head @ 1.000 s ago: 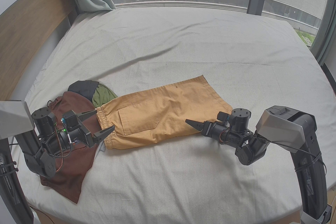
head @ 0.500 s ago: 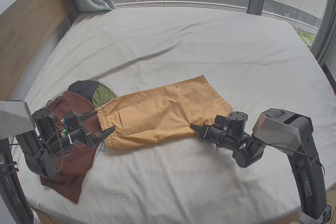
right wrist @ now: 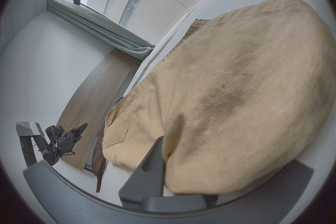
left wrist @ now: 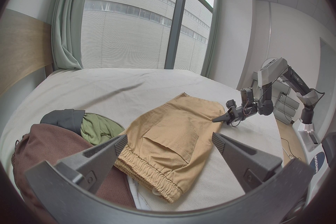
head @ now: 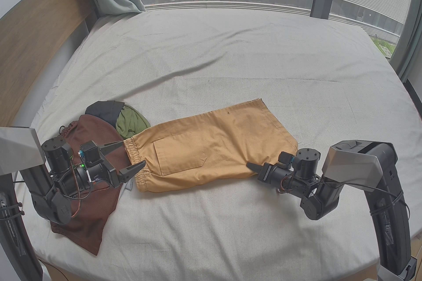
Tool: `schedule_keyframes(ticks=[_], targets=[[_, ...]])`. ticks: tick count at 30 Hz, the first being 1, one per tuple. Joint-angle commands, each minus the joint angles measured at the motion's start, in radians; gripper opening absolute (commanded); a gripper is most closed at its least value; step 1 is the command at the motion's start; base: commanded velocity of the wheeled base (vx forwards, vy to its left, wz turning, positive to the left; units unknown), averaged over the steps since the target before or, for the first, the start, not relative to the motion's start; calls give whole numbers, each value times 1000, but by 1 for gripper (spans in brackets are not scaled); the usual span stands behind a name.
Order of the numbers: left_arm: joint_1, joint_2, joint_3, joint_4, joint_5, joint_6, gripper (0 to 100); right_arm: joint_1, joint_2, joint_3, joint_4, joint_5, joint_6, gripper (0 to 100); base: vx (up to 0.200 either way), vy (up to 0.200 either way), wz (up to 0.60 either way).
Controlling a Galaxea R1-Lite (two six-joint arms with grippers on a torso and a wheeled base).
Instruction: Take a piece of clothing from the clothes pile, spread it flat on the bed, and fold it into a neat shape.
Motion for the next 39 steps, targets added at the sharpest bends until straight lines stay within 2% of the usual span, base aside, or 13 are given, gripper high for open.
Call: schedule_keyframes(ticks=[1, 7, 10, 17, 24, 29, 30, 39], targets=[[-2, 3, 3, -2, 1, -1, 100, 1, -75, 123, -59, 0, -1, 0, 0, 0, 0], [-2, 2, 9, -2, 0, -1, 100, 1, -118, 238, -116, 0, -7, 0, 0, 0, 0], [-4, 2, 9, -2, 0, -1, 100, 4, -176, 352, -127, 0, -11, 0, 0, 0, 0], [-18, 2, 19, -1, 0, -1, 100, 3, -206, 494, -128, -4, -79, 0, 0, 0, 0], [-27, 14, 18, -1, 1, -19, 100, 7, -195, 548, -128, -44, -96, 0, 0, 0, 0], [-47, 29, 6, -1, 1, -28, 100, 7, -190, 548, -128, -44, -94, 0, 0, 0, 0], [-54, 31, 9, -1, 1, -35, 100, 10, -186, 548, -128, -46, -97, 100, 0, 0, 0], [-57, 38, -27, -1, -31, -59, 100, 24, -196, 606, -128, -42, -100, 100, 0, 0, 0]])
